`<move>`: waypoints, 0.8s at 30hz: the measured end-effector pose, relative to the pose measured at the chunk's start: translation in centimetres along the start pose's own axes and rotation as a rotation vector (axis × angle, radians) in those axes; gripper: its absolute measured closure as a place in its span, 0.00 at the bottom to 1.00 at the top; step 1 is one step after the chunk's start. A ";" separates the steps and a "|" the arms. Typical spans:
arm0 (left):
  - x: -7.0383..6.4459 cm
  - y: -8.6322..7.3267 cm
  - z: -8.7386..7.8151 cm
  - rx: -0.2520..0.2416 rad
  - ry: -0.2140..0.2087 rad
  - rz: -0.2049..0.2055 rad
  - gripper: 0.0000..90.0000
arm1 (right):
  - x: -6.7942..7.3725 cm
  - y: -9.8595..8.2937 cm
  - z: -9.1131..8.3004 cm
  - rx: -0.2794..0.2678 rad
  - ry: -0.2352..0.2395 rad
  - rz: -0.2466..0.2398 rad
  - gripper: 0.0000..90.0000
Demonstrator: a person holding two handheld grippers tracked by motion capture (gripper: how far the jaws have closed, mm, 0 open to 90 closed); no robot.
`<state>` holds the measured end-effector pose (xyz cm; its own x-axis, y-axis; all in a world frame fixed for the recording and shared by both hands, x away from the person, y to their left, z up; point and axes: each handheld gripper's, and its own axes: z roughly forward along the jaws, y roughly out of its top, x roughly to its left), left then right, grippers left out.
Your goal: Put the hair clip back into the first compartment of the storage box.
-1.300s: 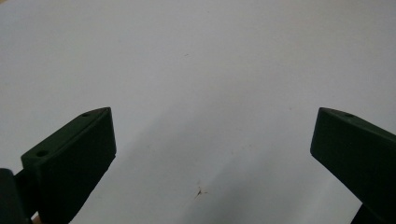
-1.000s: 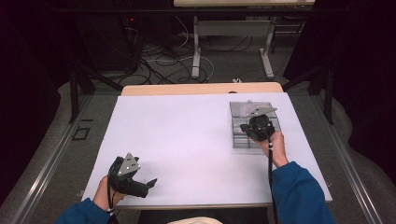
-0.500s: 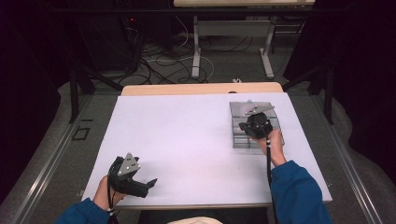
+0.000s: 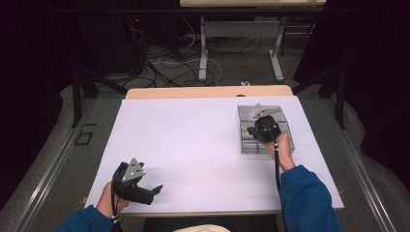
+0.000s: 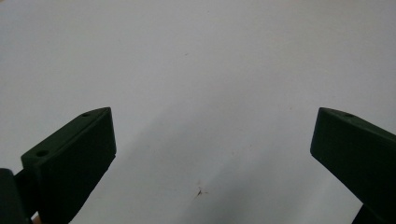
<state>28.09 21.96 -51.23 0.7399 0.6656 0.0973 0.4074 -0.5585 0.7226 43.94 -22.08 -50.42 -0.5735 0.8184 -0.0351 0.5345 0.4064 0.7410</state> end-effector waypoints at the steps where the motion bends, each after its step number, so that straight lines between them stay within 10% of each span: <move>1: 0.0 0.0 0.0 0.000 0.000 0.000 0.00 | -0.1 0.0 0.1 0.001 0.000 0.002 1.00; 24: 0.0 0.0 0.1 0.002 -0.003 0.002 0.00 | -0.9 -0.5 1.1 0.037 -0.024 0.032 1.00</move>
<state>28.15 21.95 -51.26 0.7422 0.6632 0.0963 0.4074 -0.5606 0.7209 44.86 -22.56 -51.46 -0.5411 0.8405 -0.0282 0.5751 0.3943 0.7168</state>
